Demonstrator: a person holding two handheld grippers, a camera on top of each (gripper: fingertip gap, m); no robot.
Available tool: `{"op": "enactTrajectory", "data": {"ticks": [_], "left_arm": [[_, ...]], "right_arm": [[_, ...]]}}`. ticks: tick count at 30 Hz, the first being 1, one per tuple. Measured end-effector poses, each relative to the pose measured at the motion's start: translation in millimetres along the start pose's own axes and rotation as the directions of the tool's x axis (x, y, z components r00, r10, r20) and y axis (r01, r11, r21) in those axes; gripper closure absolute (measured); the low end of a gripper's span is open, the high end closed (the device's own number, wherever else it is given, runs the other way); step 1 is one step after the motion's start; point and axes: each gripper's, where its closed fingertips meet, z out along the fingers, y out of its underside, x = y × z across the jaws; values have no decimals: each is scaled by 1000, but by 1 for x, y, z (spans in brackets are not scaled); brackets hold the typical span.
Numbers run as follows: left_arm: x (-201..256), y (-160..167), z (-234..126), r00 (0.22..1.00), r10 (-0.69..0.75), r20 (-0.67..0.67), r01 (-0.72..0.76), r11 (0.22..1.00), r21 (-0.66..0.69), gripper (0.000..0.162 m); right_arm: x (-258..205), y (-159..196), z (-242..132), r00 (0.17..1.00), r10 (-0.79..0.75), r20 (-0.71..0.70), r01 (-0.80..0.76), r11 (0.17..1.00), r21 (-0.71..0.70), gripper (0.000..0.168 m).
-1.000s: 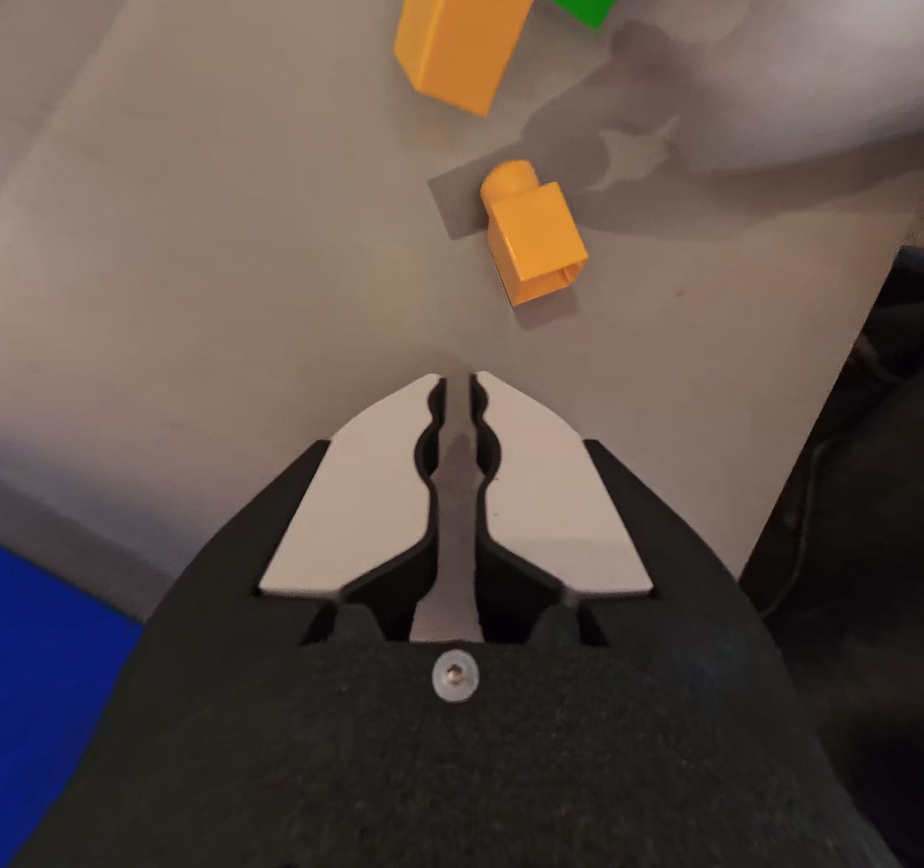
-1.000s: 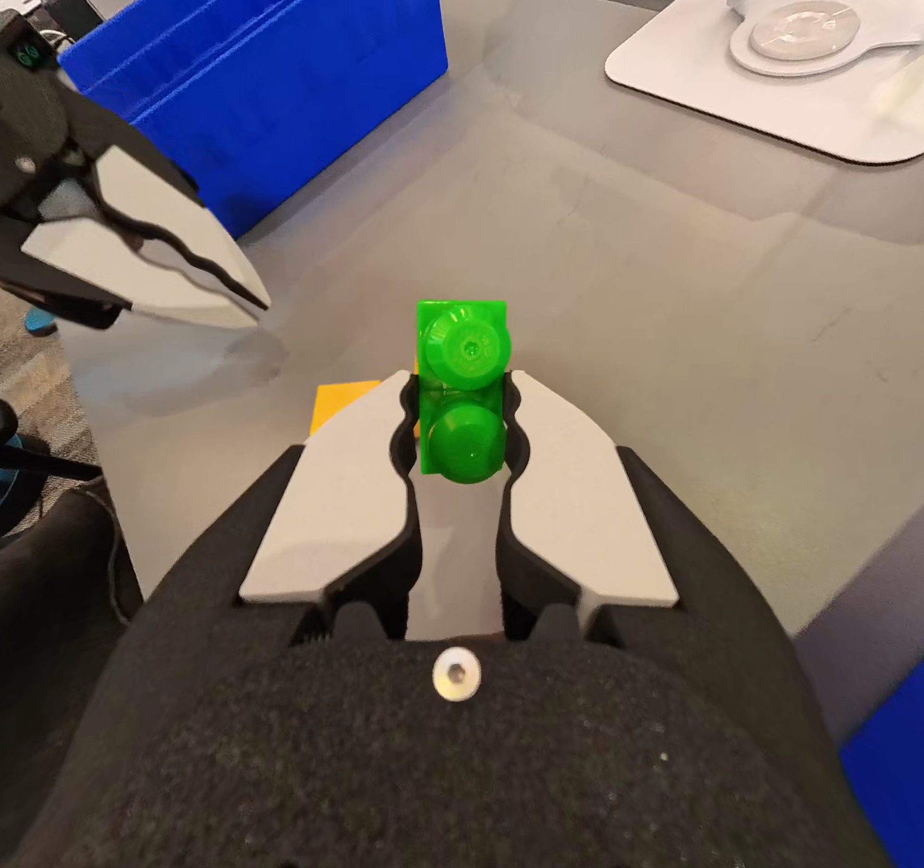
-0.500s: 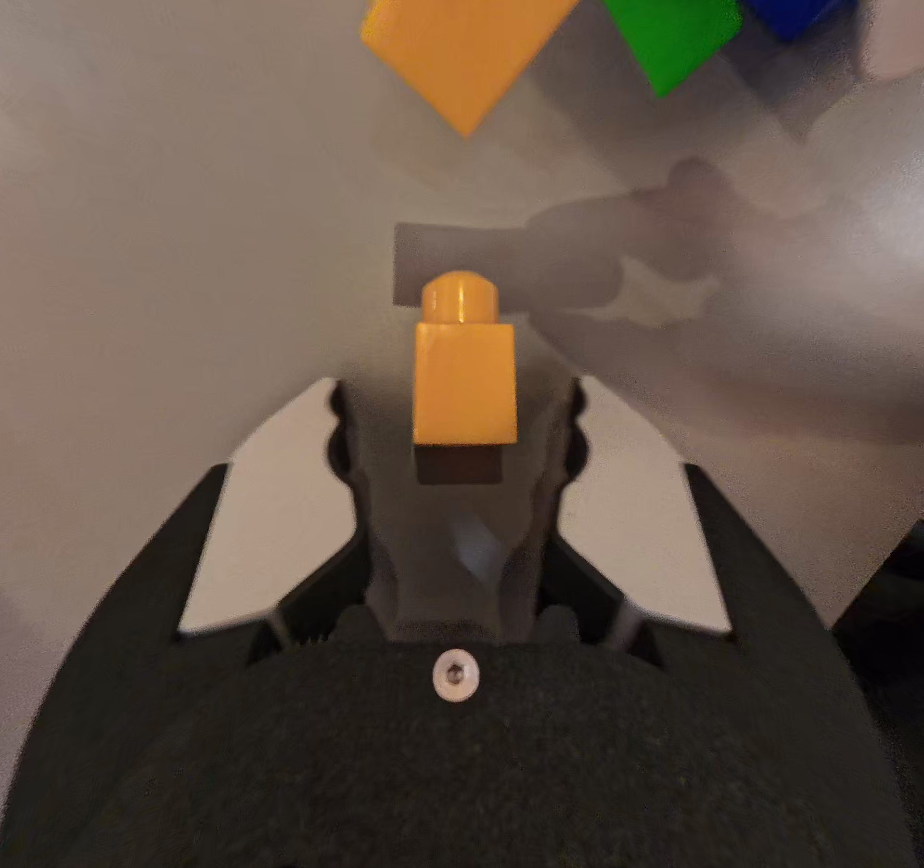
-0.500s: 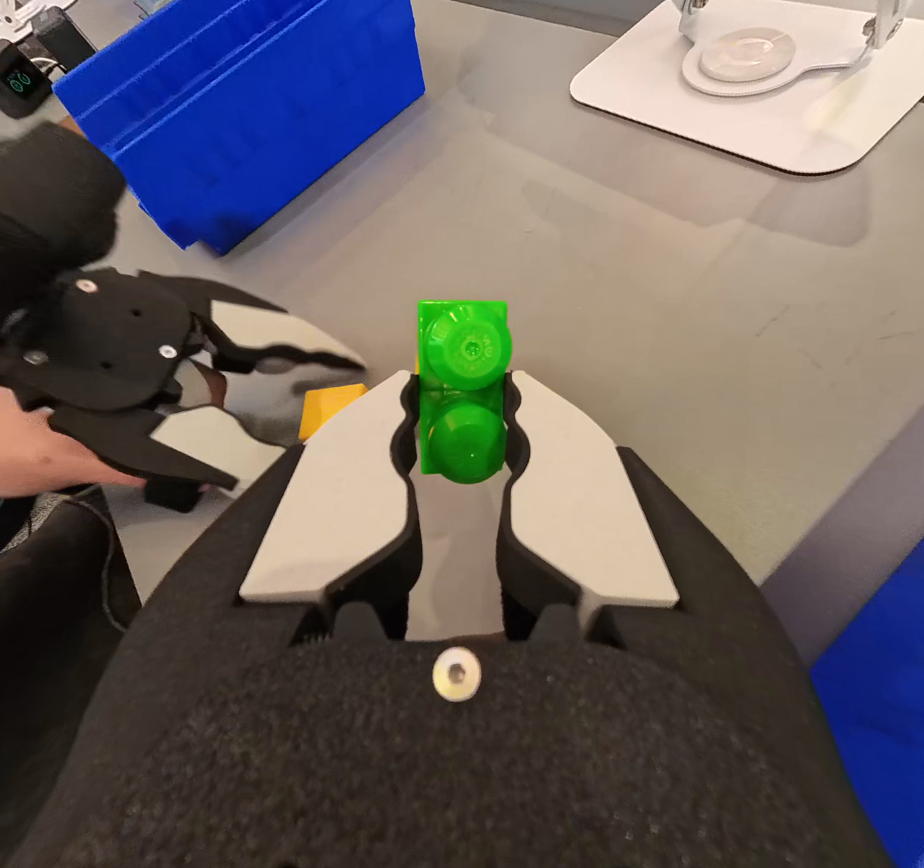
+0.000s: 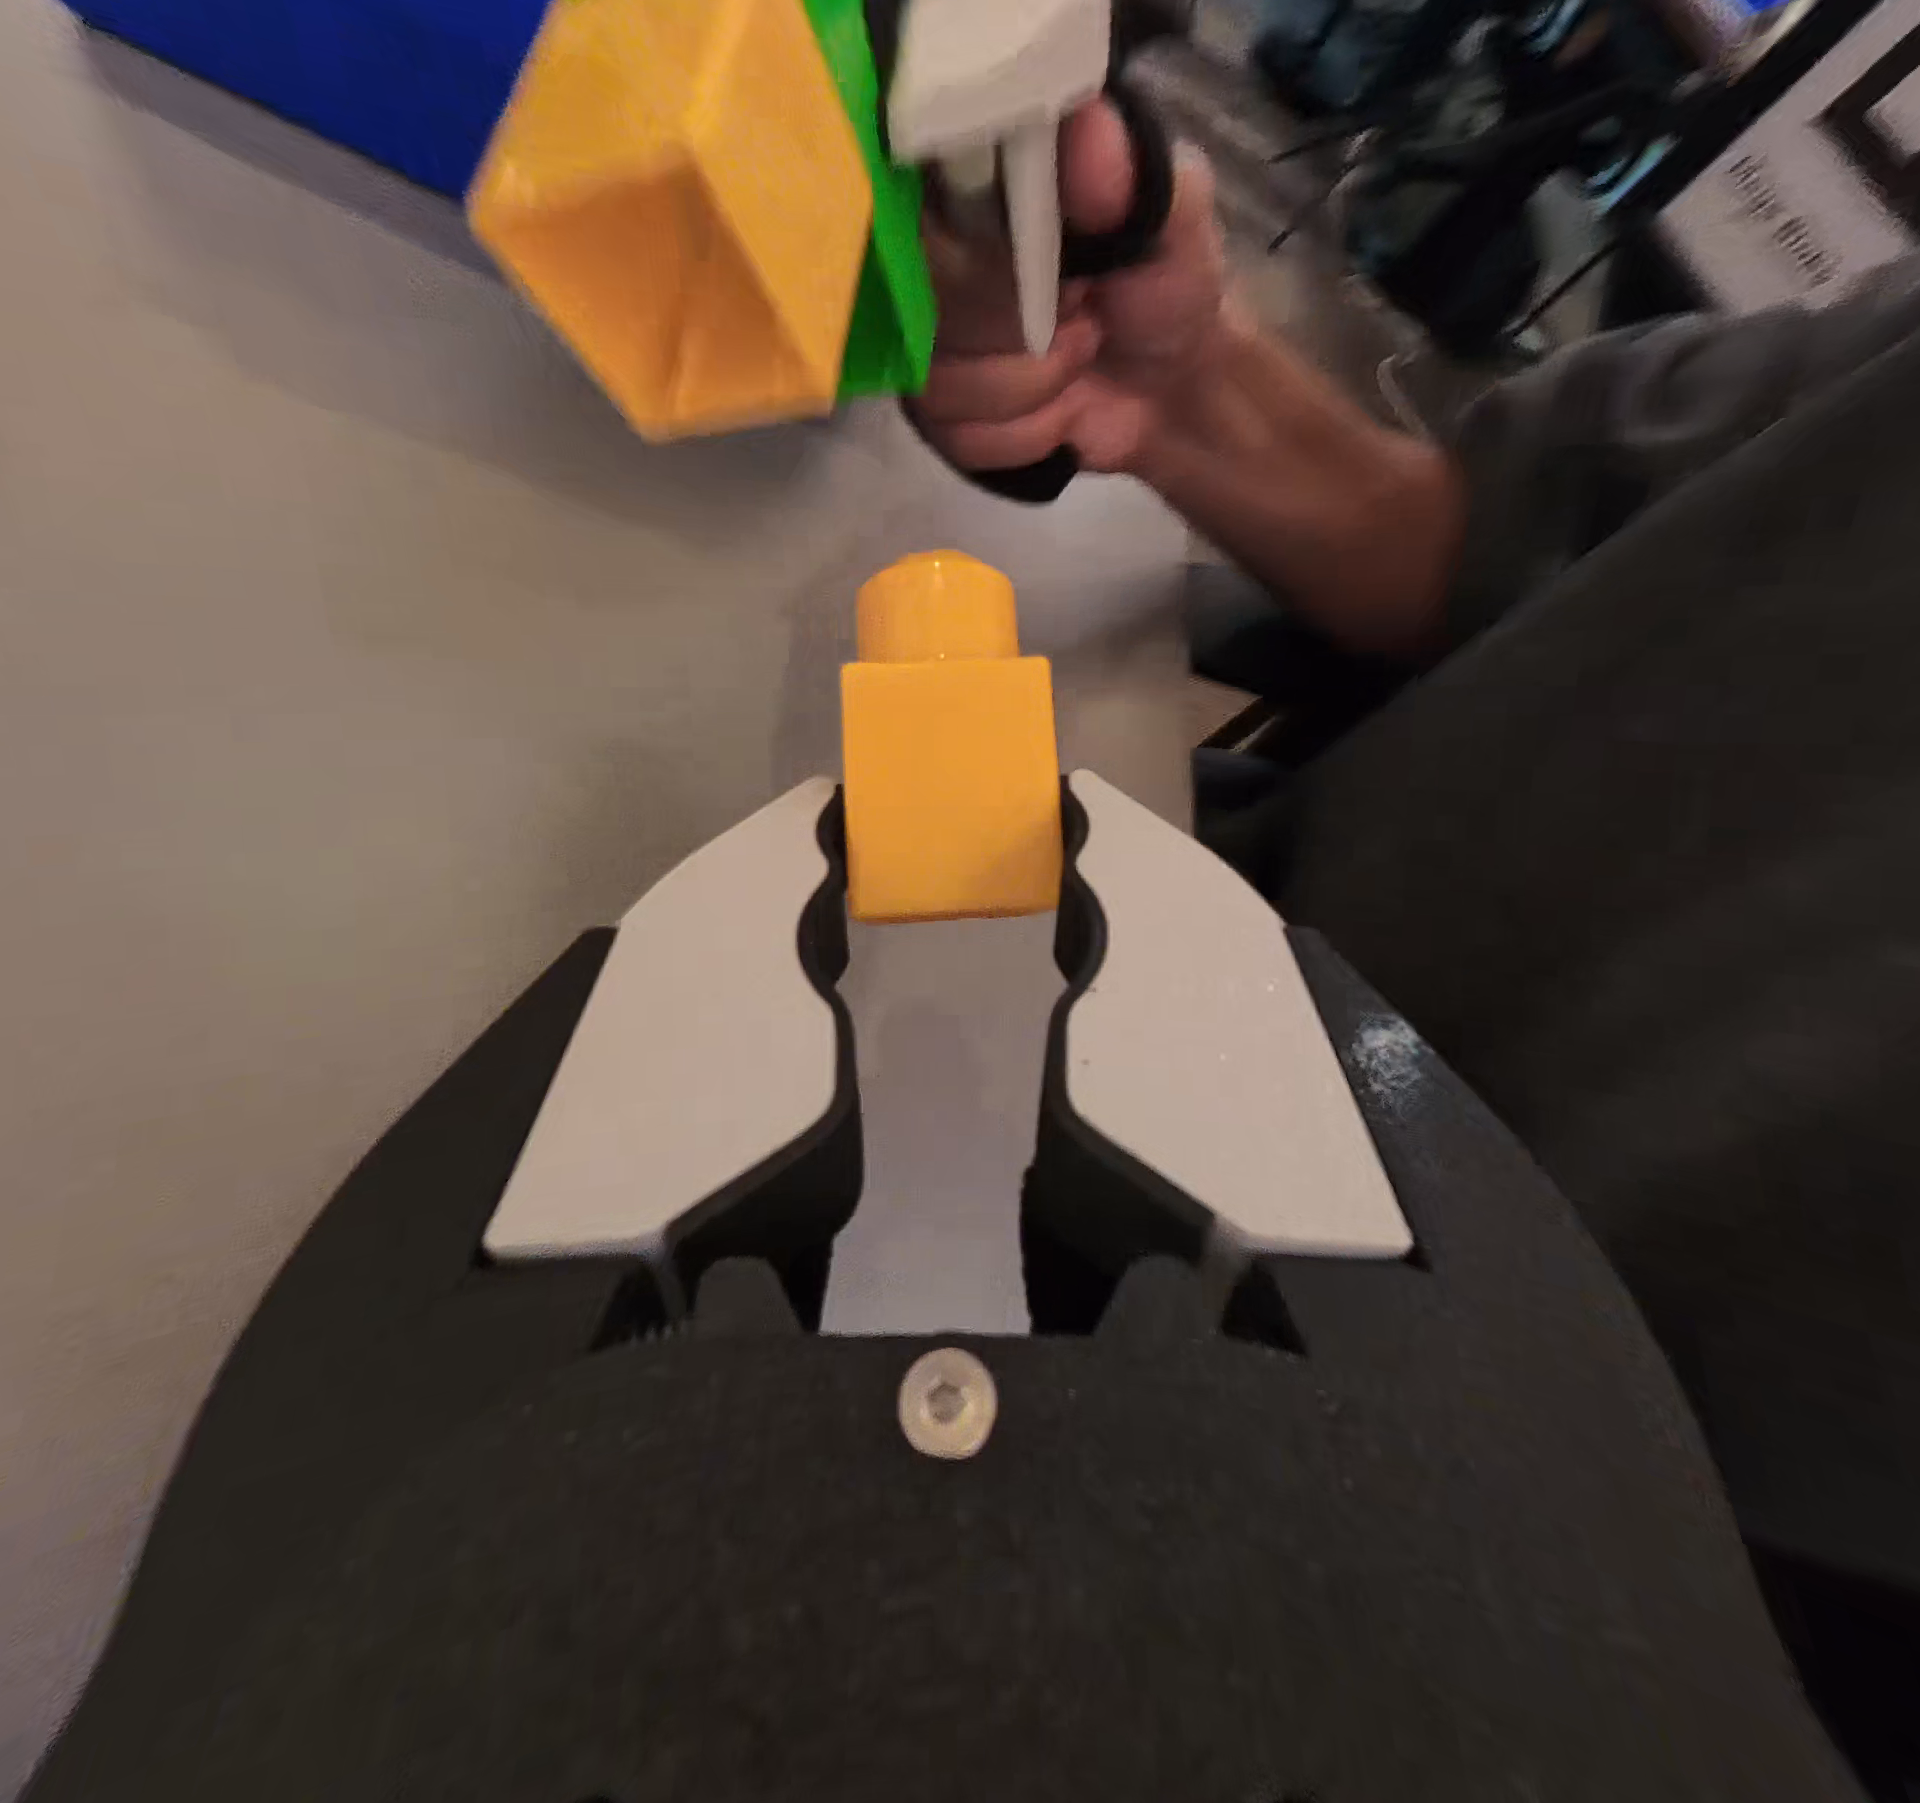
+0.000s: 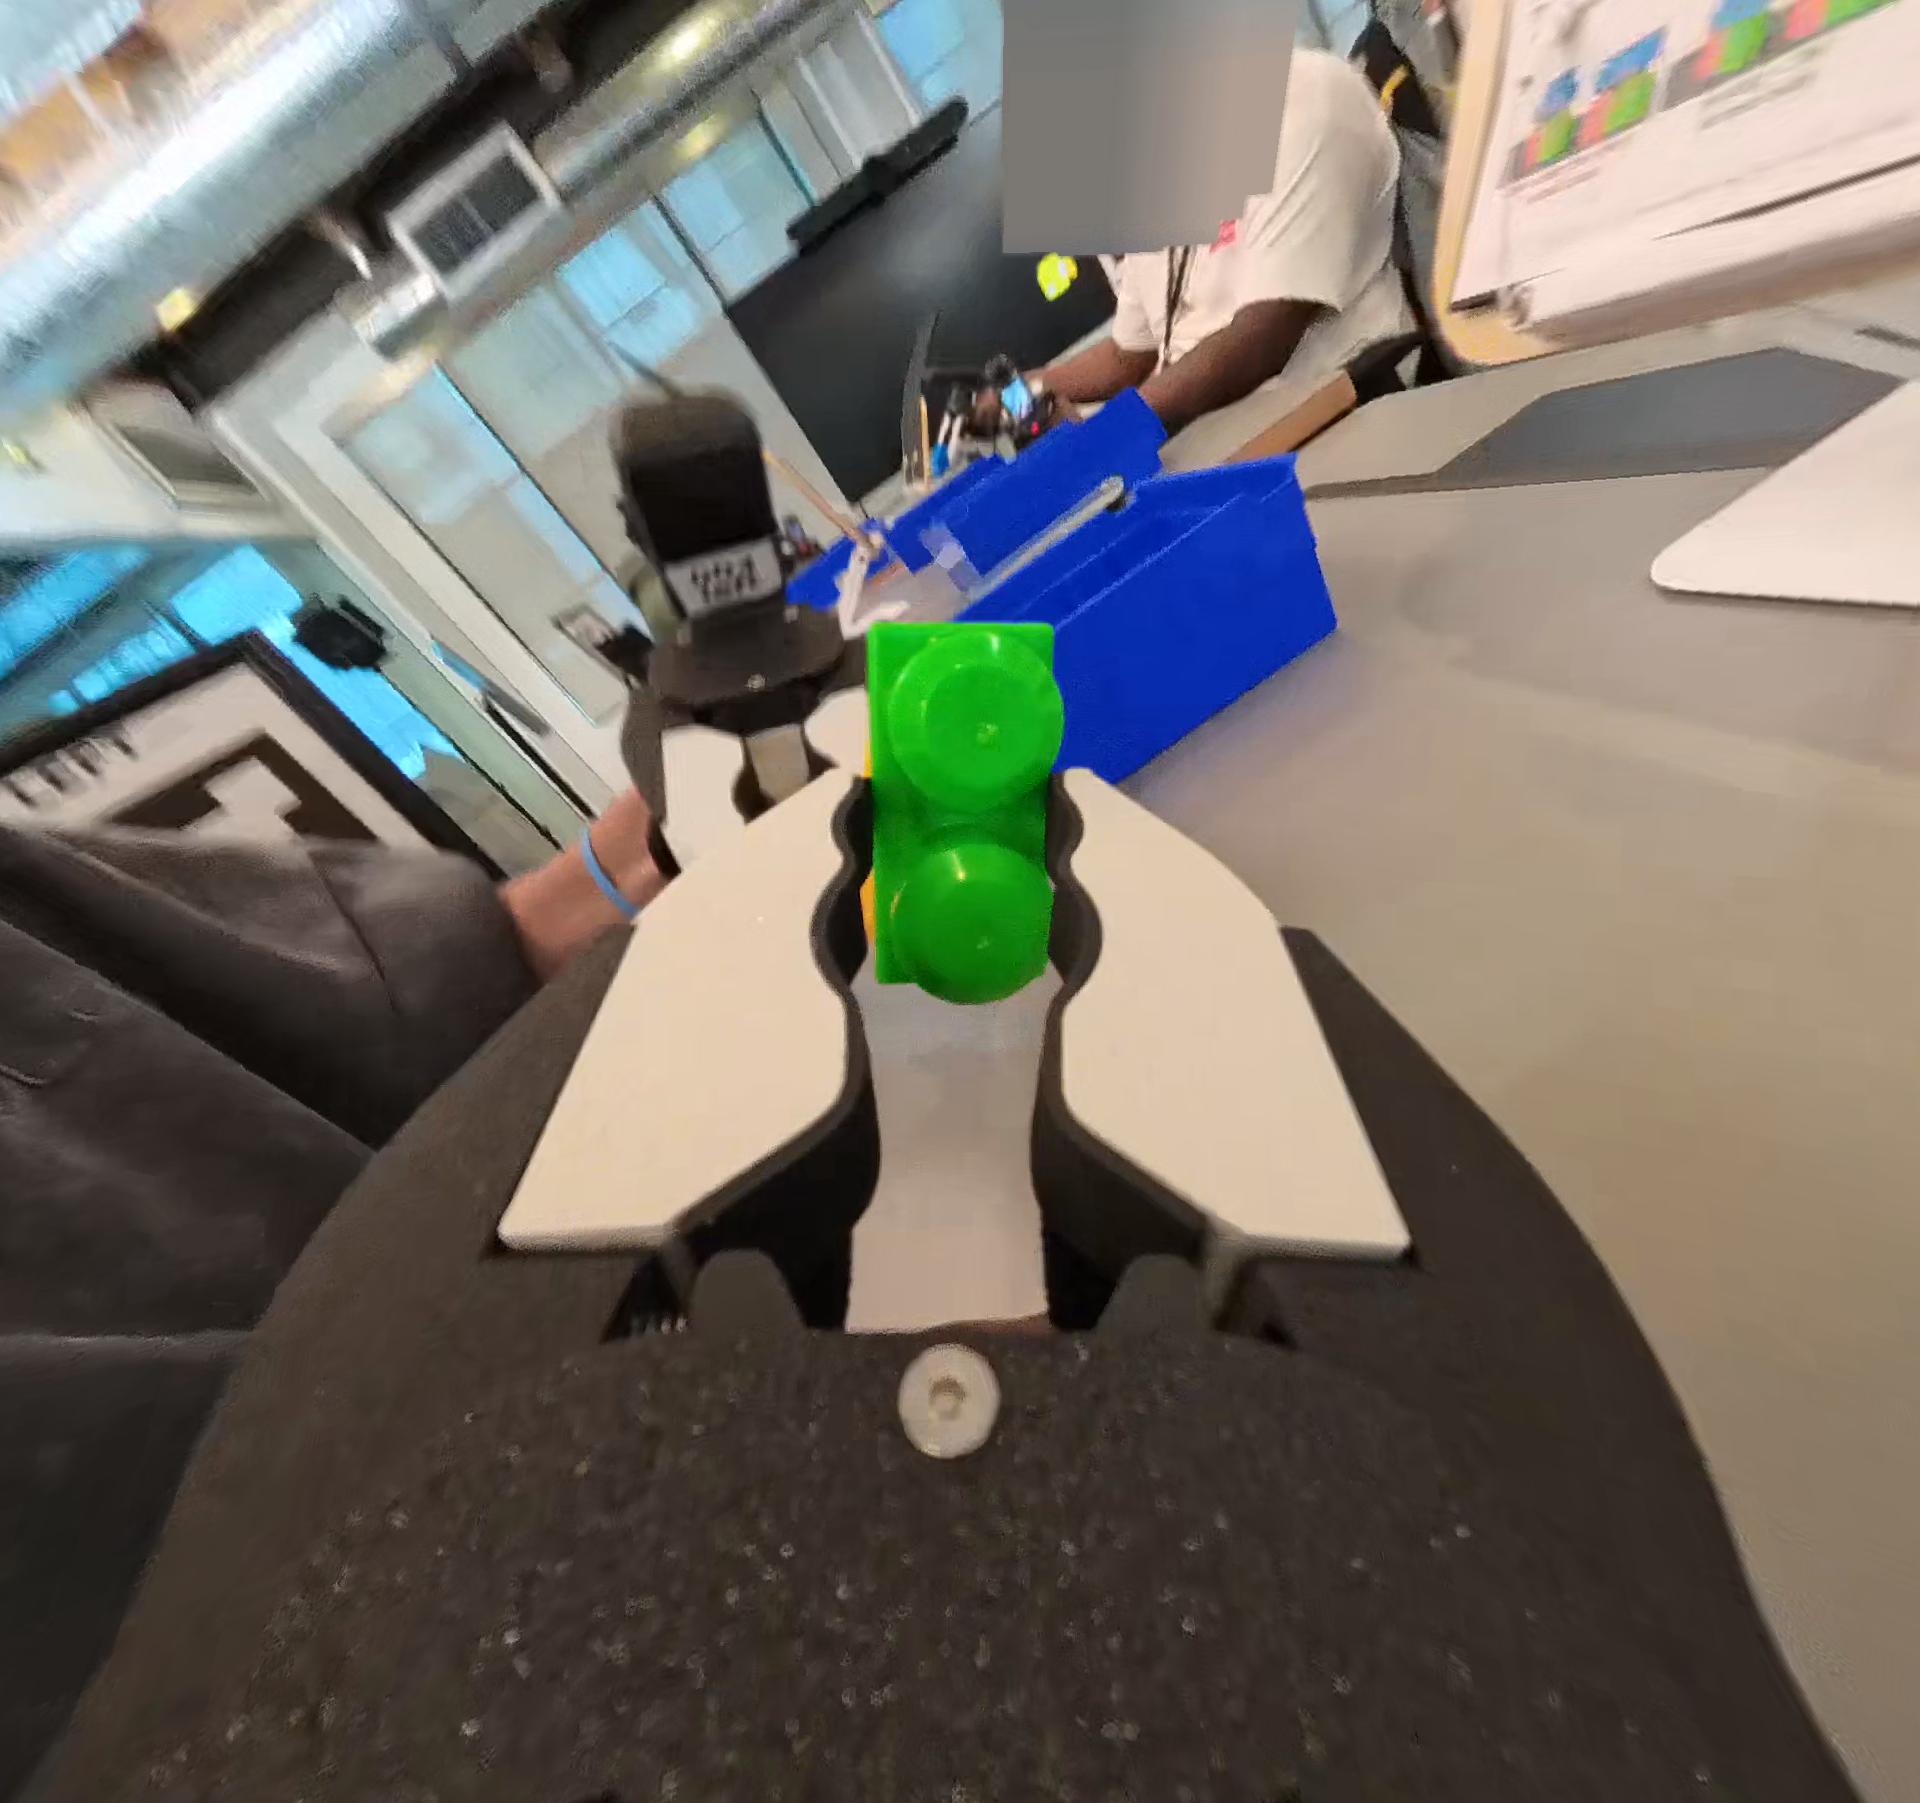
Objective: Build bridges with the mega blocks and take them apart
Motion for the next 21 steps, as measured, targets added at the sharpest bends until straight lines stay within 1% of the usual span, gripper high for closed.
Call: {"op": "enactTrajectory", "data": {"ticks": [2, 4, 7, 11, 17, 19, 21], "left_arm": [[2, -8, -1, 997, -19, -73, 19, 1000, 5, 126], [-7, -9, 0, 998, -20, -51, 19, 1000, -21, 126], [-7, -12, 2, 998, -8, -64, 6, 999, -34, 126], [-7, -19, -2, 998, -3, -57, 3, 1000, 0, 126], [-5, -26, -2, 988, -81, -134, 91, 993, 71, 126], [-6, -27, -3, 985, -95, -147, 109, 990, 87, 126], [-7, -23, -3, 984, -93, -154, 105, 992, 71, 126]], "right_arm": [[-5, 6, 13, 999, -44, 6, 44, 998, -50, 137], [-16, 6, 23, 998, -26, 64, 30, 998, -62, 137], [-18, 9, 31, 997, -59, 44, 63, 994, -94, 137], [-20, 9, 33, 996, -66, 54, 71, 992, -103, 137], [-25, 13, 39, 995, -58, 82, 65, 995, -82, 137], [-23, 15, 39, 996, -37, 84, 45, 995, -93, 137], [-23, 23, 39, 995, -26, 97, 39, 991, -130, 137]]}}
